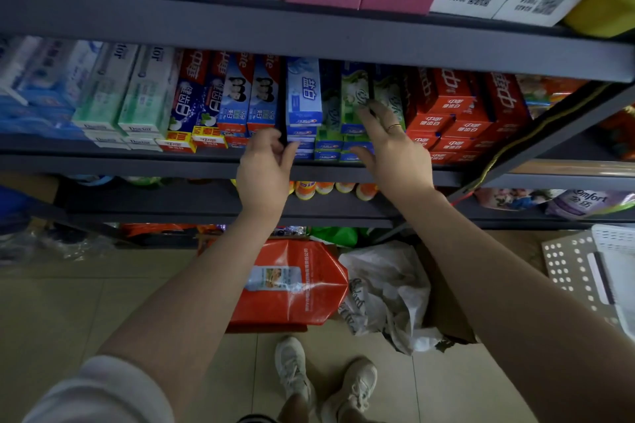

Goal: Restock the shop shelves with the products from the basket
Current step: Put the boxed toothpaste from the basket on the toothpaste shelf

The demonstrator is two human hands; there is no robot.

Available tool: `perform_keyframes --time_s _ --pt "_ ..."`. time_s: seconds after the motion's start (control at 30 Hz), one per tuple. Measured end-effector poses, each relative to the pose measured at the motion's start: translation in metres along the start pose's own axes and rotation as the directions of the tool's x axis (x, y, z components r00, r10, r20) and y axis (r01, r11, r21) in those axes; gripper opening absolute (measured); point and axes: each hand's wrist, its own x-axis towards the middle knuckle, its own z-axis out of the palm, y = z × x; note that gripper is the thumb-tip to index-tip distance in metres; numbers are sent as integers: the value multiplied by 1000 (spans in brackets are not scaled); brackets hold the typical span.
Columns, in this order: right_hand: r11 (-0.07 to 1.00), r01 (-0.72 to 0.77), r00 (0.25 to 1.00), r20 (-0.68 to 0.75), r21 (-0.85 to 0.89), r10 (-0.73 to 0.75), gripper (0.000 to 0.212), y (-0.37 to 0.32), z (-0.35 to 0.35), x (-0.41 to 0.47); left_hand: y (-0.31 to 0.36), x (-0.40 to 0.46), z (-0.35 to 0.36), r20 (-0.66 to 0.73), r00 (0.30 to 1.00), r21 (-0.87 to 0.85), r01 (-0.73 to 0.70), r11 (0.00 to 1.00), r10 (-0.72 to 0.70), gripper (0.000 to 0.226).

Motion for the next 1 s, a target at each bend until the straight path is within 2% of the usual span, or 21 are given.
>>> perform_keyframes --time_s 0.07,0.13,0.23,0.3,0.4,0.5,0.6,0.7,0.83,1.0 --pt "1000 0 1000 -8 14 0 47 7 10 2 4 -13 -2 -8 999 3 -36 999 36 27" --pt "1000 12 998 -56 11 -11 51 11 19 5 9 -26 -1 86 983 18 -162 987 160 31" --pt "995 35 988 -149 -97 -49 58 22 21 5 21 -32 4 156 929 58 -347 936 335 33" --pt "986 55 976 -199 -156 -86 62 28 20 6 33 -27 10 152 910 92 -401 911 385 36" --pt "987 69 977 -190 -145 -96 62 33 19 5 54 -16 23 173 914 202 -398 895 367 43" --pt "998 25 987 -157 -55 -33 66 44 24 -1 71 0 35 288 940 371 -286 883 184 51" --pt "998 35 986 -160 -55 -44 78 50 27 -3 74 5 41 315 942 450 -259 855 119 58" --pt "994 54 976 -203 -95 -72 77 45 29 1 67 2 41 258 951 445 -275 852 172 58" --pt "989 59 967 -237 -136 -90 75 41 34 1 57 3 41 209 928 546 -372 750 308 53" --pt "991 22 967 -247 -129 -54 73 37 36 6 55 4 41 191 929 509 -370 777 318 49"
